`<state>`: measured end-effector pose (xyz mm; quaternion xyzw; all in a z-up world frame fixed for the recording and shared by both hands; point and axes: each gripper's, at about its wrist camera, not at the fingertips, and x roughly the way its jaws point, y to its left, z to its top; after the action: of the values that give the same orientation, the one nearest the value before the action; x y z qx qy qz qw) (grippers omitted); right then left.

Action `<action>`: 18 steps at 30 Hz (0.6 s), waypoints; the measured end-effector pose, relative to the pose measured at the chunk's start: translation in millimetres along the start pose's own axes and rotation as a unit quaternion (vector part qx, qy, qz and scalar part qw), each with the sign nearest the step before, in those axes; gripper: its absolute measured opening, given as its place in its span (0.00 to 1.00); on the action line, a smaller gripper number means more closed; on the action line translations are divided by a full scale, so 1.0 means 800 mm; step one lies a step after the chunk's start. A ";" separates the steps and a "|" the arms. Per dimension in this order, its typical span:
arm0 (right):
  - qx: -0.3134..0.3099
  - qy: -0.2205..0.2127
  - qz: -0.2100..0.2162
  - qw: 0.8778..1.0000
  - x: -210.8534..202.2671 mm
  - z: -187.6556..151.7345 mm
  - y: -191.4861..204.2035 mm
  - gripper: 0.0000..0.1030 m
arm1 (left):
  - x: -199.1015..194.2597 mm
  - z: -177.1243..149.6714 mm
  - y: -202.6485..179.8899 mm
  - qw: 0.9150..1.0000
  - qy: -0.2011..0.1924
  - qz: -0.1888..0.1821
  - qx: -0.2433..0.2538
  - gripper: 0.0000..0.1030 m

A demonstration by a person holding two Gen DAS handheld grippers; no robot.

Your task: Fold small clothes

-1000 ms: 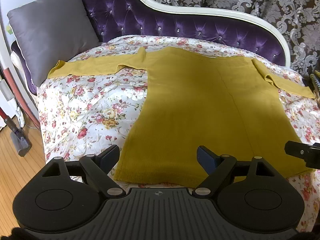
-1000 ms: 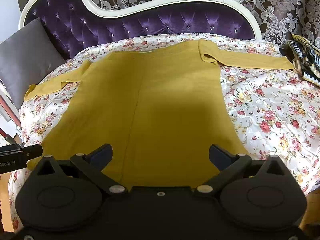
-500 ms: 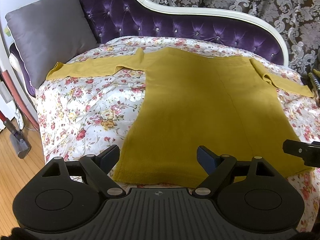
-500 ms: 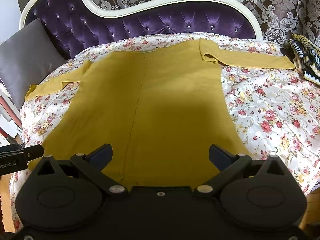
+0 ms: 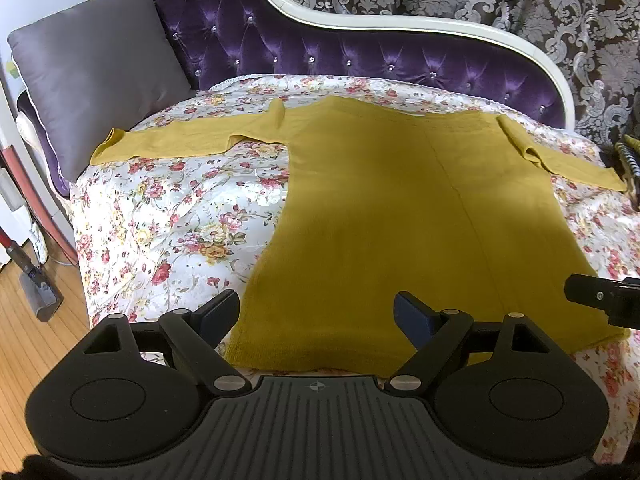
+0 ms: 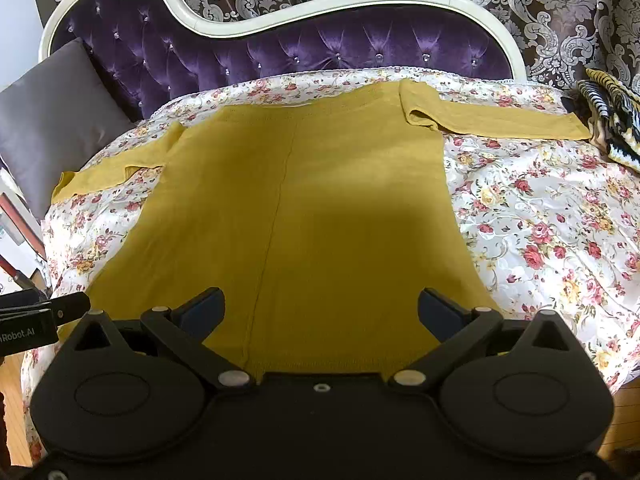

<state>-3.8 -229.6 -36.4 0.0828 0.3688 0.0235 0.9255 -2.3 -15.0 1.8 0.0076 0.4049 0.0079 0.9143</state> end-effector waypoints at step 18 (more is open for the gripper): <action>0.002 0.003 0.002 1.000 0.002 -0.003 0.000 0.99 | 0.002 -0.003 0.000 1.000 0.006 -0.003 -0.003 0.82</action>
<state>-3.9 -228.9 -39.2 0.0851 0.3711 0.0254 0.9243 -3.0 -14.5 -0.6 0.0038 0.4102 0.0067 0.9120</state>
